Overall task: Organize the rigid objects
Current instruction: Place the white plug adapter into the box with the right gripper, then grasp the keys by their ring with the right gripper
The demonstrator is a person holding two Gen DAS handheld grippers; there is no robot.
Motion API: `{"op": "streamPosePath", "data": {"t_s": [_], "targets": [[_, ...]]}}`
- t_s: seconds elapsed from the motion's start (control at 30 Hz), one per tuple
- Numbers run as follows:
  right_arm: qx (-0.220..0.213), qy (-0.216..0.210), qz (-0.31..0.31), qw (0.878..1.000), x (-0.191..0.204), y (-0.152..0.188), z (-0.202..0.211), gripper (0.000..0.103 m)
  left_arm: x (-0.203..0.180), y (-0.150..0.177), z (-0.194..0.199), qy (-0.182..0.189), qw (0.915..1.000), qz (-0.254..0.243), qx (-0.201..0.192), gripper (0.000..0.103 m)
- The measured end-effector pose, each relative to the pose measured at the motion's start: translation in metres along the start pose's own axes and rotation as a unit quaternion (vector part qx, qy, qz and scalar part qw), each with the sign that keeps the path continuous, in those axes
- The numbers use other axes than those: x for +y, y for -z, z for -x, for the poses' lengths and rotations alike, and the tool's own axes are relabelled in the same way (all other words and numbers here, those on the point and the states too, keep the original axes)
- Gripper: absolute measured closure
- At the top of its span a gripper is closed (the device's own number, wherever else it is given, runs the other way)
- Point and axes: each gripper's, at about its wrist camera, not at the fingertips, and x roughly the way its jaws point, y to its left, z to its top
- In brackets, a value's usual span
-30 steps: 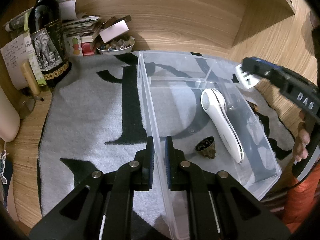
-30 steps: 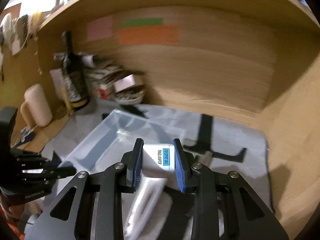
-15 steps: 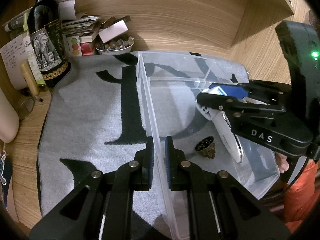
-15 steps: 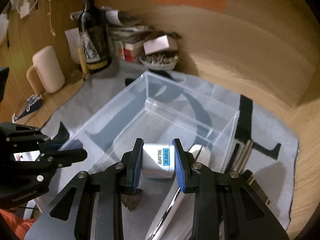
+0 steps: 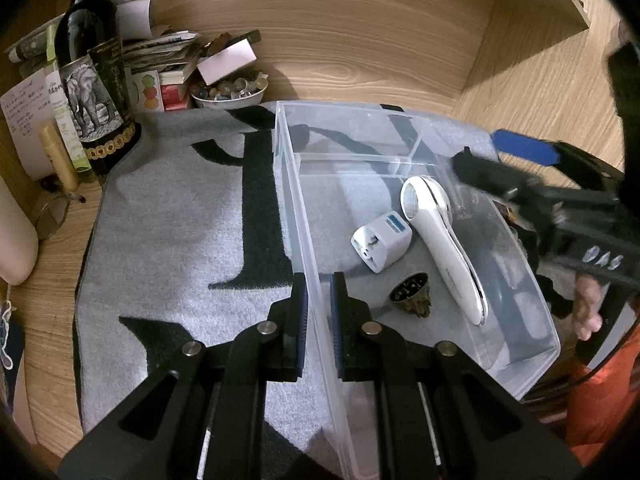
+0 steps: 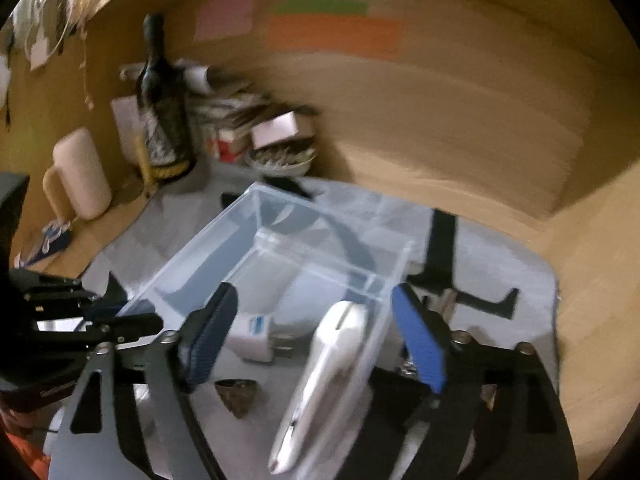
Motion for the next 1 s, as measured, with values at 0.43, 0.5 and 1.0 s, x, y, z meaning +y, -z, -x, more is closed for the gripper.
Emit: {"op": "streamPosePath", "data": {"t_s": [0.43,0.5,1.0], "targets": [[-0.026,0.12,-0.071,0.99,-0.064,0.027,0.043,0.021,-0.001,0.001,0.0,0.0,1.0,0.0,0.0,0.093],[-0.017,0.133,-0.085,0.987,-0.075,0.036,0.044,0.021,-0.001,0.001,0.0,0.0,1.0,0.001,0.0,0.093],[0.07,0.141,-0.176,0.972,-0.111,0.116,0.023,0.022,-0.001,0.002,0.001,0.002,1.0,-0.002,0.001,0.093]]}}
